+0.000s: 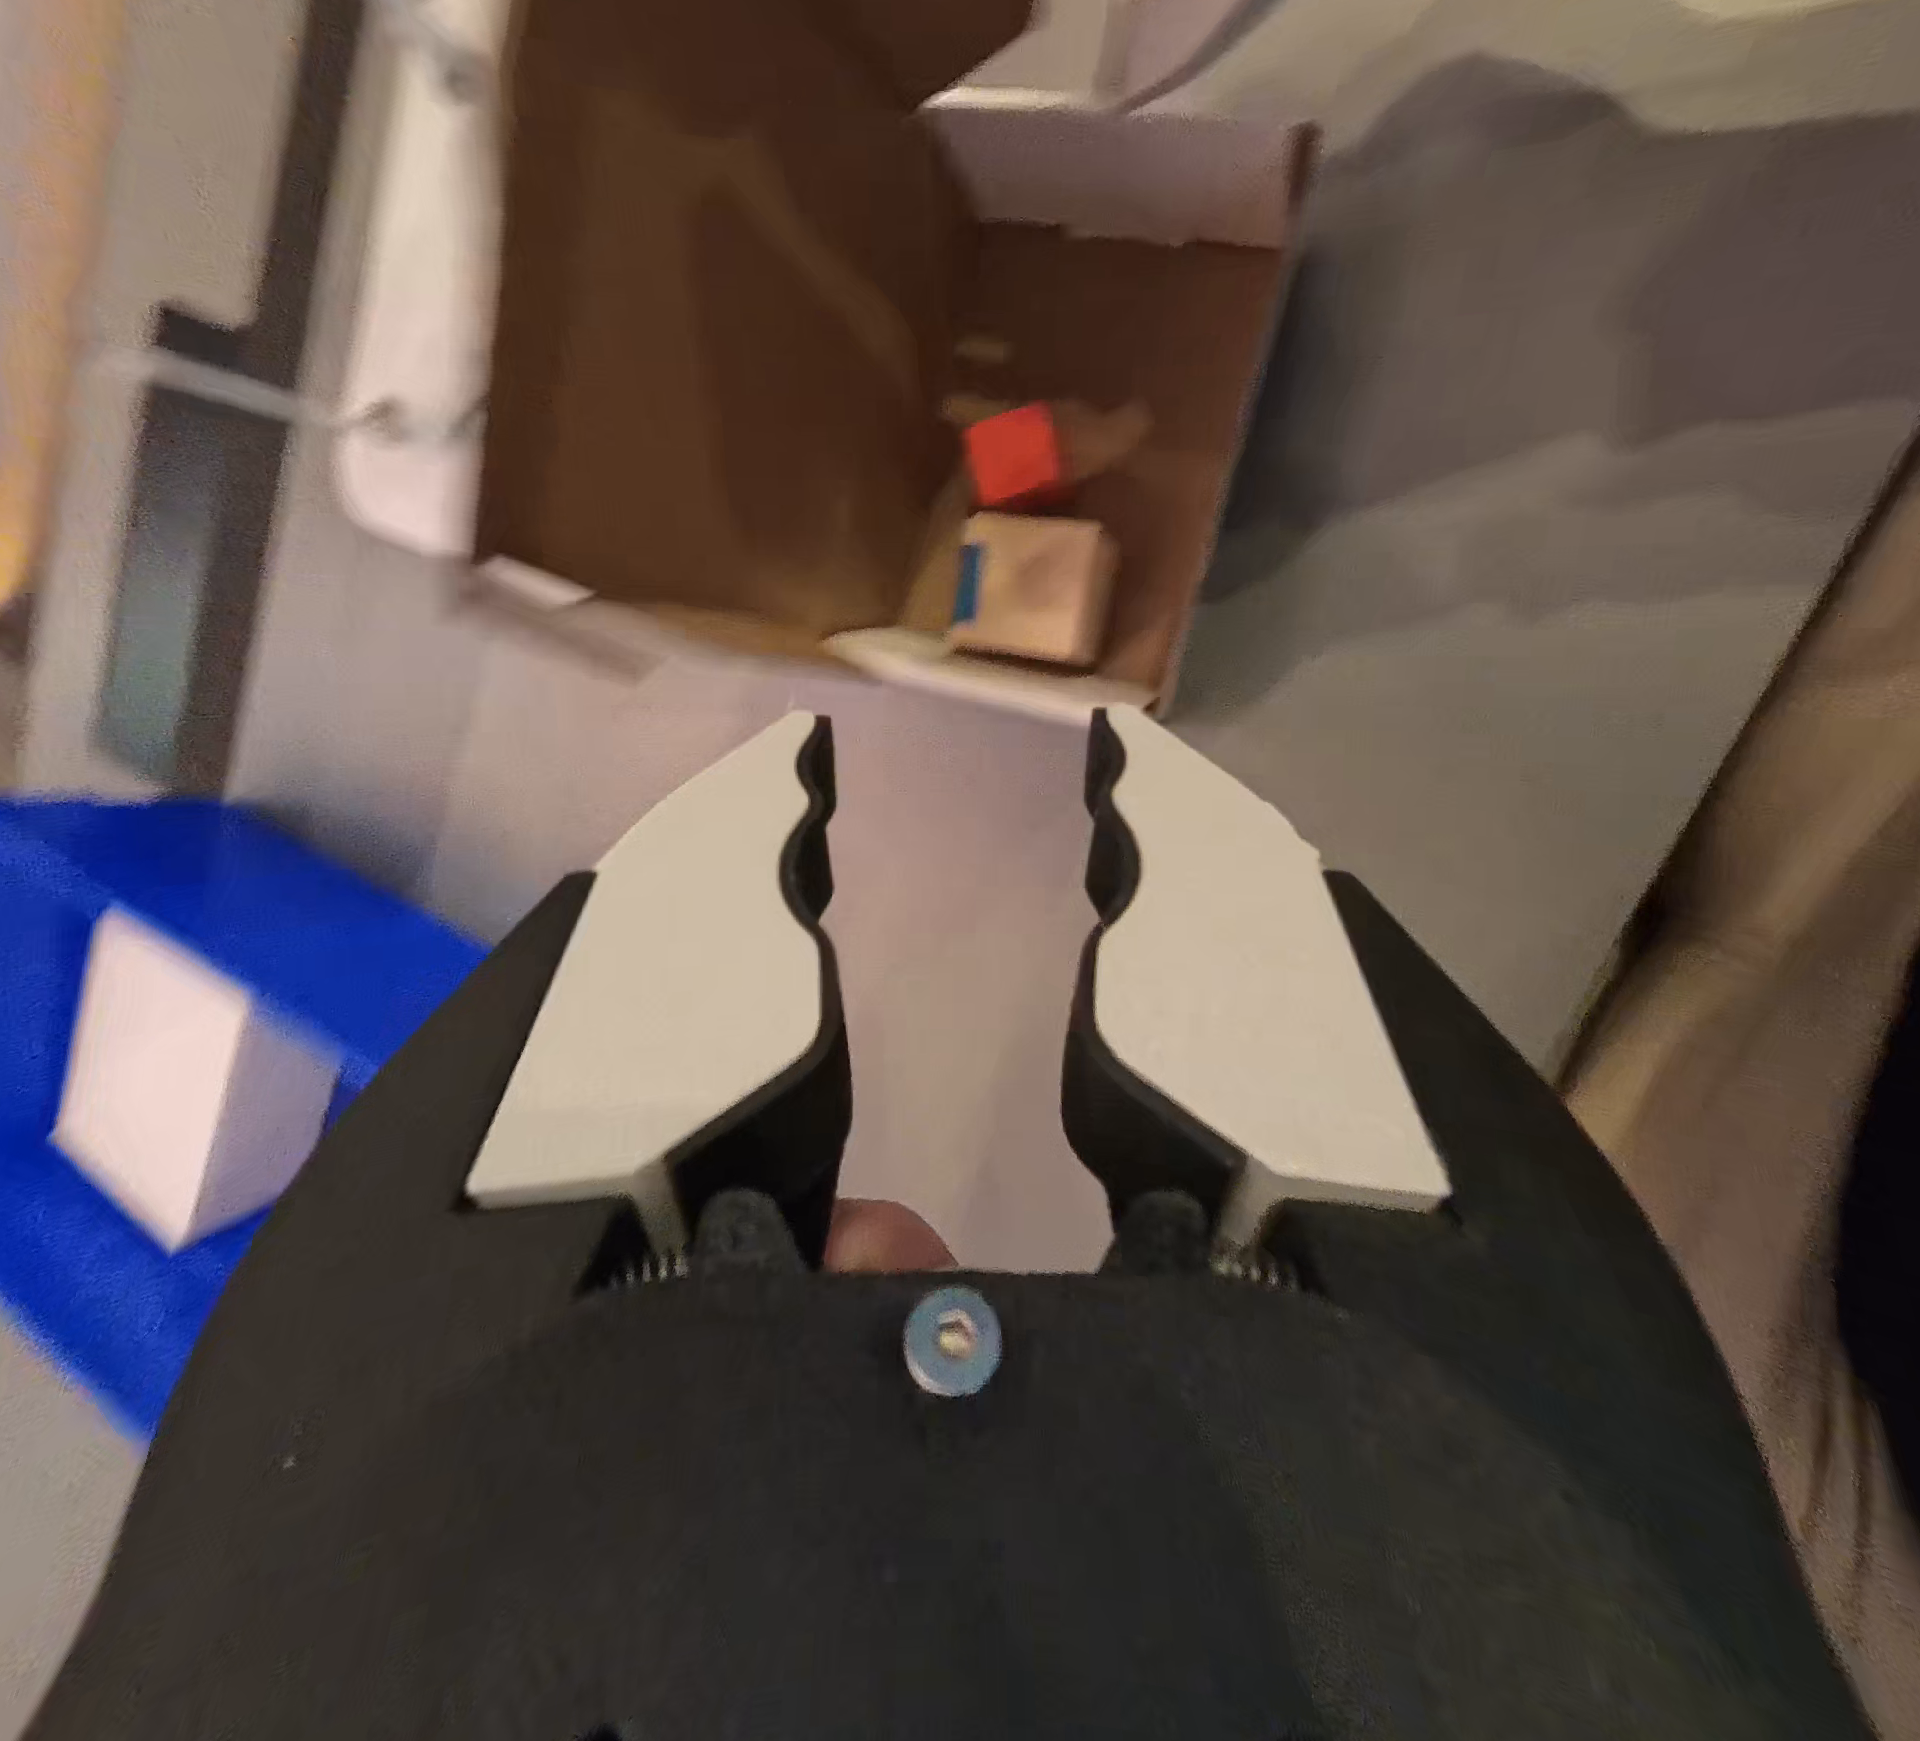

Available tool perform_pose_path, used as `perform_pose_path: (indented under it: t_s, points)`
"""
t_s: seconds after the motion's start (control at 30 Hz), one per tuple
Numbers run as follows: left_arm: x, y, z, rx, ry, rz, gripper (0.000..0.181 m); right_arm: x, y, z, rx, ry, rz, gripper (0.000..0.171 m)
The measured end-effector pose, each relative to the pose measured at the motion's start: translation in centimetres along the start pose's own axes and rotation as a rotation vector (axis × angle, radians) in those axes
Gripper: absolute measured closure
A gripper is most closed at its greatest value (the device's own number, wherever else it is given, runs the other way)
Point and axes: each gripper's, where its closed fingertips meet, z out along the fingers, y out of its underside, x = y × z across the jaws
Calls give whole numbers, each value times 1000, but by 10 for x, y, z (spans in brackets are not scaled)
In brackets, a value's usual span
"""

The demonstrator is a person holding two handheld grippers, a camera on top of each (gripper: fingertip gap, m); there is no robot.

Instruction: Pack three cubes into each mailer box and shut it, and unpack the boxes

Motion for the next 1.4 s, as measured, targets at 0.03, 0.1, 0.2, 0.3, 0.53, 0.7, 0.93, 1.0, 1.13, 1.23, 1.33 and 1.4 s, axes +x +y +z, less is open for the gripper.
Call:
perform_pose_path:
  t_s: [0.03,0.1,0.2,0.3,0.53,0.7,0.93,1.0,1.13,1.23,1.33,1.4]
  points:
    - [-20,13,-12,-4,-53,-33,136,-1,0,1,-2,-2,-2,132]
    - [-66,49,-29,-53,-175,-101,134,-3,0,1,-3,-6,-5,132]
    - [-125,110,-36,-144,-263,-190,133,-4,-1,2,-1,-11,-5,132]
    - [-176,161,-25,-205,-297,-247,134,-5,0,3,-7,-12,-8,132]
    - [-241,250,30,-444,-222,-313,137,-4,2,6,-13,-13,-4,133]
    - [-265,284,63,-588,-168,-367,137,-4,3,7,-18,-8,-9,133]
    - [-269,319,88,-747,-95,-397,146,-4,3,8,-12,-18,-1,132]
    - [-269,317,91,-737,-92,-407,155,-4,3,8,-9,-20,3,132]
    - [-269,313,93,-712,-94,-394,156,-4,3,8,-6,-27,9,133]
    - [-270,303,89,-641,-100,-433,159,-4,3,7,-3,-27,8,133]
    - [-268,286,77,-548,-123,-420,159,-4,2,6,0,-26,6,133]
    - [-264,272,64,-487,-146,-397,159,-5,1,5,2,-27,5,133]
